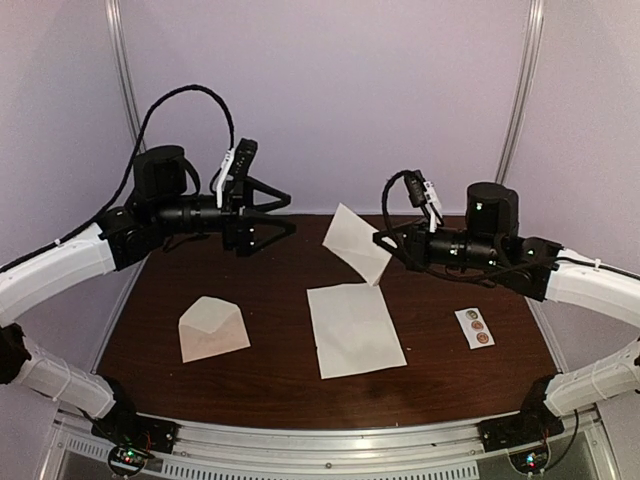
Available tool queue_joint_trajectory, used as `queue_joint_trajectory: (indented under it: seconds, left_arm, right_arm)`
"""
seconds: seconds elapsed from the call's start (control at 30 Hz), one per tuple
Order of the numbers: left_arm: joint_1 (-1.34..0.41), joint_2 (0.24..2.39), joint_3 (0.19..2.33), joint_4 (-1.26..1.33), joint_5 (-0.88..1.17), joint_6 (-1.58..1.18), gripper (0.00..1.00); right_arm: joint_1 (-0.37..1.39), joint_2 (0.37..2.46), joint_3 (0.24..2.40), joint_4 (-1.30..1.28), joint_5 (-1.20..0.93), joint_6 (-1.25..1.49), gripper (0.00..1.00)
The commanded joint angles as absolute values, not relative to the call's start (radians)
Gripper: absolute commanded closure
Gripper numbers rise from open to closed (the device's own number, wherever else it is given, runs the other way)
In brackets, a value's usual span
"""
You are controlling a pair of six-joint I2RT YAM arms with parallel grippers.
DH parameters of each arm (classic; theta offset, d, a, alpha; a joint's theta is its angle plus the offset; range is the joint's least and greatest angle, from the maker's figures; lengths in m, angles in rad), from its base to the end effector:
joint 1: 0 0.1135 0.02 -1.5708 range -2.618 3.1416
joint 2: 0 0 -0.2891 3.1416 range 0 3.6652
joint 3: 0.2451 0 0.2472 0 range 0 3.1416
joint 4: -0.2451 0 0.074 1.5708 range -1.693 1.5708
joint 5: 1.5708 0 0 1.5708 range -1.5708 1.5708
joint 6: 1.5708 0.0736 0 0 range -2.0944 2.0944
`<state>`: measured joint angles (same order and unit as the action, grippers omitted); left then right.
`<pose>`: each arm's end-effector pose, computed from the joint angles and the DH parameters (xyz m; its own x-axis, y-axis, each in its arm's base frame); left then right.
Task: Place the letter into the envelope and seal it
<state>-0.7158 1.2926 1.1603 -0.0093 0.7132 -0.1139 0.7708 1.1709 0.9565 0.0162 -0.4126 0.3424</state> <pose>0.2058 -0.2428 0.4010 -0.2177 0.0755 -0.9731 0.9665 0.1552 -0.2042 0.1898 0.2254 0.3595 -0.4420 -0.0005 -0.8970 -0.8194 0.4071 0.4036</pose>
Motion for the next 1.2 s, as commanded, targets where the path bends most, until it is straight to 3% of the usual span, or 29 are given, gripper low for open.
queue_joint_trajectory:
  seconds: [0.0,0.17,0.5,0.83,1.17]
  left_arm:
    - [-0.711,1.259,1.133,0.102,0.690,-0.144,0.15]
    - [-0.713,1.311,1.162,0.057,0.706,-0.134,0.15]
    - [-0.795,1.409,1.230,-0.098,0.661,-0.031,0.18]
    - [-0.846,1.522,1.308,-0.242,0.716,0.056,0.66]
    - [-0.853,1.540,1.311,-0.248,0.768,0.063,0.85]
  right_arm:
    - [0.765,1.182,0.988,-0.121,-0.321,0.297,1.00]
    - [0.772,1.222,1.045,-0.171,-0.490,0.267,1.00]
    - [0.838,1.311,1.184,-0.381,-0.594,0.167,1.00]
    - [0.866,1.317,1.229,-0.402,-0.650,0.135,1.00]
    - [0.867,1.325,1.240,-0.401,-0.639,0.124,1.00]
